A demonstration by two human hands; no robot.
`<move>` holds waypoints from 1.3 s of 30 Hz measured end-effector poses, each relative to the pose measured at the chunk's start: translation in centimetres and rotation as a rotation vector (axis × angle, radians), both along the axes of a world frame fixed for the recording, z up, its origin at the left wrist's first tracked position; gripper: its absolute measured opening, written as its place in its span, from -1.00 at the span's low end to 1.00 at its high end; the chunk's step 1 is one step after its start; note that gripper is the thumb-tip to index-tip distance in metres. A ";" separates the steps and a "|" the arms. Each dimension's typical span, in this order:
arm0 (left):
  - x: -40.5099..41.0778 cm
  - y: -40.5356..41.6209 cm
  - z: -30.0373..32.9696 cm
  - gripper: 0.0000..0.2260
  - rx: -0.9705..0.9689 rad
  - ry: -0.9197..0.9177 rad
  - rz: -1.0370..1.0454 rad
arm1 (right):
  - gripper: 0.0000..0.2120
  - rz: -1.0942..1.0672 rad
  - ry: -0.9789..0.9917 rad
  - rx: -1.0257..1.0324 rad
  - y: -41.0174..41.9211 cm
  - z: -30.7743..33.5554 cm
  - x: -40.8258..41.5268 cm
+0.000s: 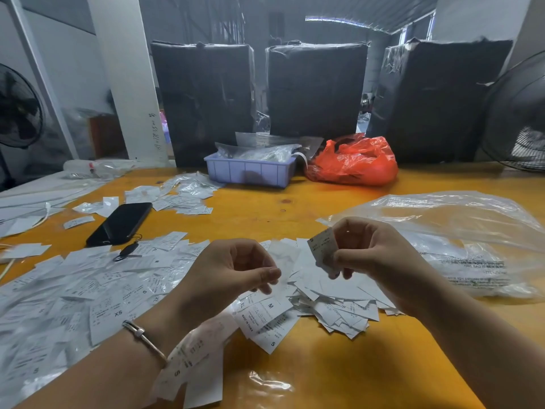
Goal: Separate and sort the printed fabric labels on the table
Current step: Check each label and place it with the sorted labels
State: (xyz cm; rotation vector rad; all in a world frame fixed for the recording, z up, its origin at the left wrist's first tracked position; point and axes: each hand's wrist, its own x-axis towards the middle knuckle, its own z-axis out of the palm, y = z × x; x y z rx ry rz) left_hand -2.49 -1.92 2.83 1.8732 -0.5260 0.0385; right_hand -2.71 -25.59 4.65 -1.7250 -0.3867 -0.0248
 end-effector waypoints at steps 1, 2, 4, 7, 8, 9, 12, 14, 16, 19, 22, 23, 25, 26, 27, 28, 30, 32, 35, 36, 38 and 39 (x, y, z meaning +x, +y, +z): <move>0.0 0.0 0.0 -0.80 -0.012 -0.001 -0.001 | -0.81 0.001 -0.039 -0.001 0.1 0.0 -0.1; -0.1 0.0 0.1 -0.80 -0.024 -0.002 -0.004 | -0.83 0.000 -0.069 0.009 0.2 0.1 -0.3; -0.1 -0.1 0.1 -0.81 -0.034 -0.009 -0.008 | -0.87 -0.010 -0.131 0.053 0.4 0.2 -0.7; -0.3 -0.2 0.2 -0.81 -0.032 -0.024 -0.013 | -0.89 -0.041 -0.246 0.115 0.9 0.5 -1.2; -0.4 -0.3 0.2 -0.79 -0.033 -0.028 -0.015 | -0.91 -0.052 -0.292 0.114 1.1 0.6 -1.4; -0.4 -0.3 0.2 -0.78 -0.033 -0.032 -0.018 | -0.91 -0.070 -0.338 0.095 1.3 0.7 -1.6; -0.6 -0.4 0.3 -0.75 -0.036 -0.046 -0.021 | -0.86 -0.123 -0.432 -0.003 1.6 1.0 -2.2; -0.6 -0.4 0.4 -0.75 -0.036 -0.061 -0.024 | -0.93 -0.136 -0.449 -0.064 1.6 1.1 -2.3; -0.7 -0.4 0.4 -0.76 -0.039 -0.076 -0.023 | -0.93 -0.124 -0.446 -0.119 1.5 1.1 -2.2; -0.7 -0.2 0.4 -0.76 -0.045 -0.087 -0.013 | -0.89 -0.089 -0.422 -0.171 1.4 1.0 -2.1; -0.7 -0.2 0.3 -0.80 -0.034 -0.091 -0.021 | -0.87 -0.062 -0.382 -0.196 1.2 1.0 -2.0; -0.7 -0.3 0.3 -0.80 -0.028 -0.090 -0.025 | -0.86 -0.051 -0.359 -0.200 1.2 1.0 -2.0; -0.7 -0.3 0.3 -0.79 -0.021 -0.088 -0.030 | -0.85 -0.036 -0.307 -0.230 1.2 0.9 -1.8; -0.7 -0.4 0.3 -0.78 -0.019 -0.087 -0.031 | -0.86 -0.036 -0.287 -0.247 1.2 0.8 -1.7; -0.7 -0.4 0.2 -0.77 -0.017 -0.086 -0.031 | -0.86 -0.042 -0.273 -0.254 1.1 0.7 -1.6; -0.6 -0.5 0.2 -0.77 -0.017 -0.086 -0.030 | -0.87 -0.055 -0.260 -0.247 1.1 0.6 -1.5; -0.6 -0.5 0.1 -0.77 -0.021 -0.091 -0.025 | -0.87 -0.079 -0.224 -0.211 1.0 0.6 -1.3; -0.5 -0.6 0.1 -0.77 -0.021 -0.095 -0.022 | -0.87 -0.066 -0.181 -0.202 0.9 0.6 -1.2; -0.5 -0.5 0.0 -0.79 -0.013 -0.086 -0.036 | -0.88 -0.007 -0.146 -0.250 1.1 0.5 -1.3; -0.5 -0.6 0.0 -0.80 -0.006 -0.082 -0.047 | -0.89 0.009 -0.140 -0.256 1.2 0.4 -1.3; -0.5 -0.7 0.0 -0.81 0.005 -0.073 -0.067 | -0.89 0.036 -0.127 -0.243 1.4 0.3 -1.4; -0.5 -0.7 0.0 -0.82 0.006 -0.065 -0.077 | -0.90 0.051 -0.120 -0.231 1.5 0.2 -1.3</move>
